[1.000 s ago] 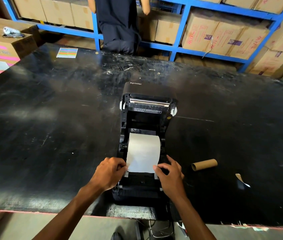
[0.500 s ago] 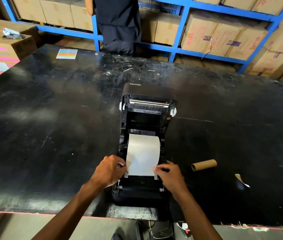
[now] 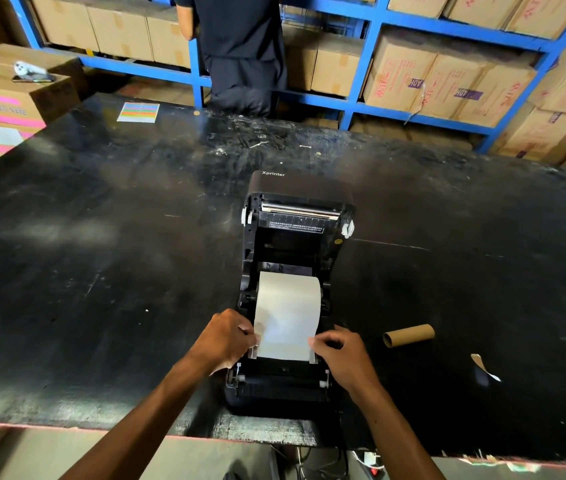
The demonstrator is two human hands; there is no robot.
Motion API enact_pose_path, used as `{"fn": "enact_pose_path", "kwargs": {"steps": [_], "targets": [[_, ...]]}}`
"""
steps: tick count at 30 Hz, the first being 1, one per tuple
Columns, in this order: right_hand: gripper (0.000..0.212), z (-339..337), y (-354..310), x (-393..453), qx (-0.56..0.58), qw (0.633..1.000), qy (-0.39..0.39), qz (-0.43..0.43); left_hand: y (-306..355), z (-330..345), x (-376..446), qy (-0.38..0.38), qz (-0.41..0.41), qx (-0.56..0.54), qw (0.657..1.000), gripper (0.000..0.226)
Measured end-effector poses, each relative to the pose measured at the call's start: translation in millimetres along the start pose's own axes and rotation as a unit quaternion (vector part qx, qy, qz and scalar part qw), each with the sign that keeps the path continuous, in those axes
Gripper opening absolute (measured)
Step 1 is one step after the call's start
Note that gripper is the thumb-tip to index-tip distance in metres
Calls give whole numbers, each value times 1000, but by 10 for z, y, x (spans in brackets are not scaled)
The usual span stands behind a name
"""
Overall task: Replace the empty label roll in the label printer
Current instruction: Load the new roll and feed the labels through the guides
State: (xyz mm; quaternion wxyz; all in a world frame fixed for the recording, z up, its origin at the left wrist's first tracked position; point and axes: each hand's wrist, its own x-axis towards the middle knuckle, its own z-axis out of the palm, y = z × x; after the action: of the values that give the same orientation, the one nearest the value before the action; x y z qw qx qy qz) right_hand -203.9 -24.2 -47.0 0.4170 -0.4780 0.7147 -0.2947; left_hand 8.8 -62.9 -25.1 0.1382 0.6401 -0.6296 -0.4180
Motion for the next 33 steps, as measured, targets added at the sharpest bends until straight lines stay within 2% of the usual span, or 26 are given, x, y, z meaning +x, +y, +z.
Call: {"fn": "enact_pose_path", "kwargs": {"steps": [5,11,17,25,31,33], "targets": [[16,-6,-50,4,-53,999,0,10,-19,-8,-34,5,-7,-44,999,23],[15,-15,-47,2,-45,999,-5,-4,35,-28,-20,-4,-6,-2,1000,37],[19,-18,-105,25,-114,993,-8,-20,35,-26,-55,-4,0,-5,1000,23],[16,-31,-84,30,-132,991,-22,-21,-4,-15,-45,-2,14,48,999,34],[25,-101,-219,87,-189,980,-67,-12,0,-24,-34,-18,20,38,999,35],[26,-104,-228,111,-171,983,-69,-2,-14,-34,-40,-24,23,41,999,37]]}}
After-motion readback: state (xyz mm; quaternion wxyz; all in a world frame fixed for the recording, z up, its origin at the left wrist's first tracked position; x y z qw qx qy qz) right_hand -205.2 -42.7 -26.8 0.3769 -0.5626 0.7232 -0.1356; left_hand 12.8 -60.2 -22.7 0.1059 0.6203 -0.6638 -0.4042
